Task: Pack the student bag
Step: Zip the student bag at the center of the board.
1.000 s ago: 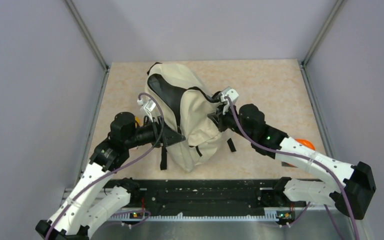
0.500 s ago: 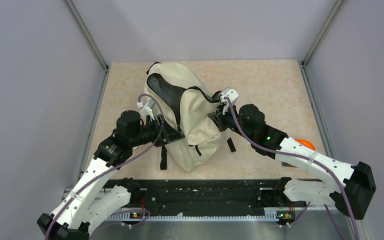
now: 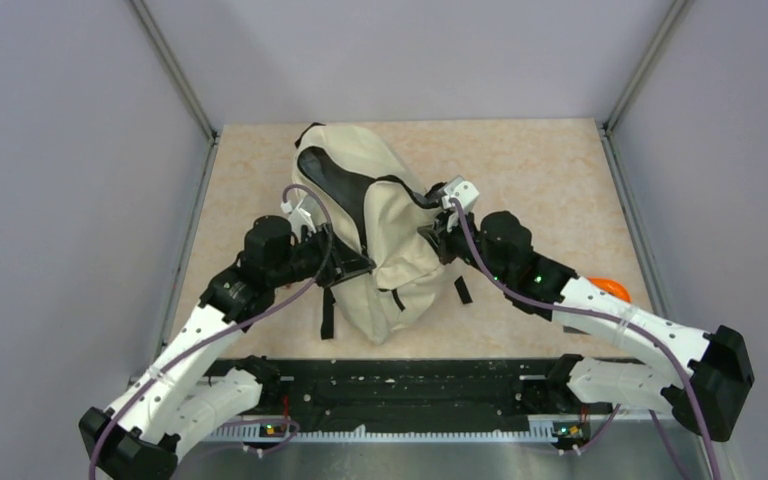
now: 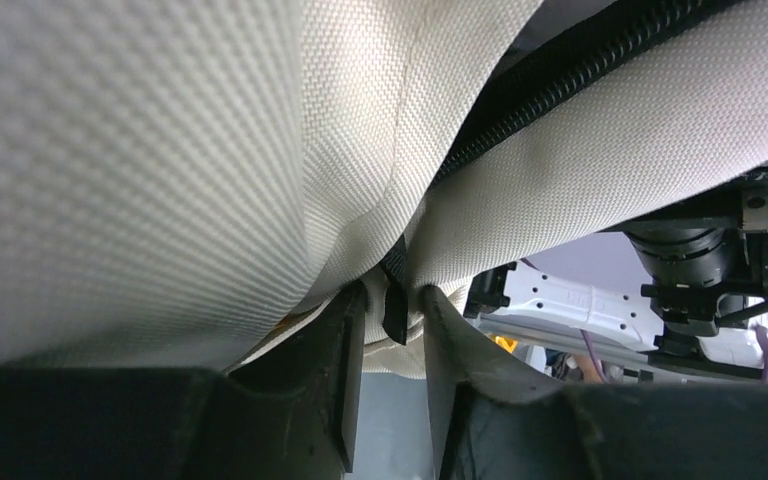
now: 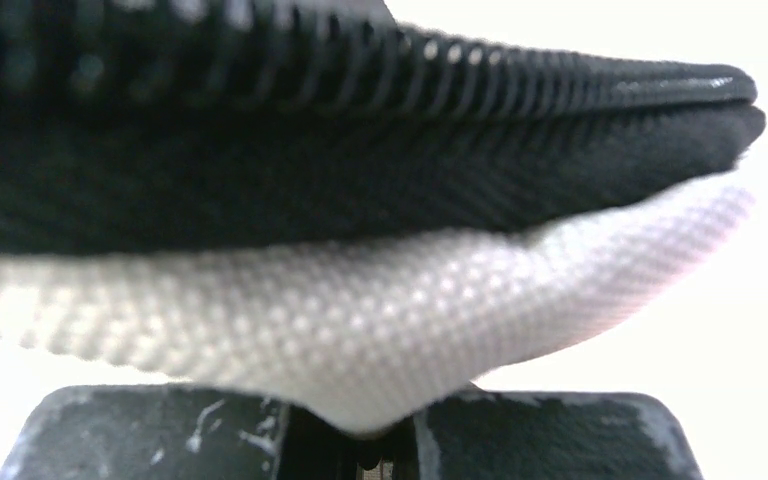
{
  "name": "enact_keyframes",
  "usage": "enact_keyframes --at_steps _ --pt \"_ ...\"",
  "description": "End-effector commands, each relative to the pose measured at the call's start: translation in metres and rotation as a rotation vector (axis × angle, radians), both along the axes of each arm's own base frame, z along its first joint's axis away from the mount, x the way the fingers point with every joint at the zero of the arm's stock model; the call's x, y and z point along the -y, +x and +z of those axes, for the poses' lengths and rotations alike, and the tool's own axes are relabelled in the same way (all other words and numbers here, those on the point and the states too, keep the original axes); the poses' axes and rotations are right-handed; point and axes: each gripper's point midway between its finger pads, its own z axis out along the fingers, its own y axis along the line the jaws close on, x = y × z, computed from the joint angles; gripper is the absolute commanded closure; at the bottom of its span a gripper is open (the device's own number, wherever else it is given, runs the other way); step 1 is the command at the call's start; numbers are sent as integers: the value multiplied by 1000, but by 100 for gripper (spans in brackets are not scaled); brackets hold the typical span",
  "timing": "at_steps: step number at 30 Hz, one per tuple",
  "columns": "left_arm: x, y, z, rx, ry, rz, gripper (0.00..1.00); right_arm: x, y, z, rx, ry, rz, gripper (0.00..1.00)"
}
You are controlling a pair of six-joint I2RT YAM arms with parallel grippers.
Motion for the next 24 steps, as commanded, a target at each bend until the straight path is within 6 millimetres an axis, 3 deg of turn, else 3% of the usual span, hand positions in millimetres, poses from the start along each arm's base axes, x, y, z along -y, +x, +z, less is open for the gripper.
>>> enact_keyframes --at_steps 1,7,14,24 --pt "6 13 15 47 -19 27 73 -1 0 25 72 56 -7 100" --pt "-1 21 21 73 -16 96 100 0 0 21 70 47 -7 100" --pt "-9 27 49 183 -75 160 100 4 4 8 60 17 -35 100" --pt "-19 20 45 233 -74 182 98 8 2 7 54 28 -48 100"
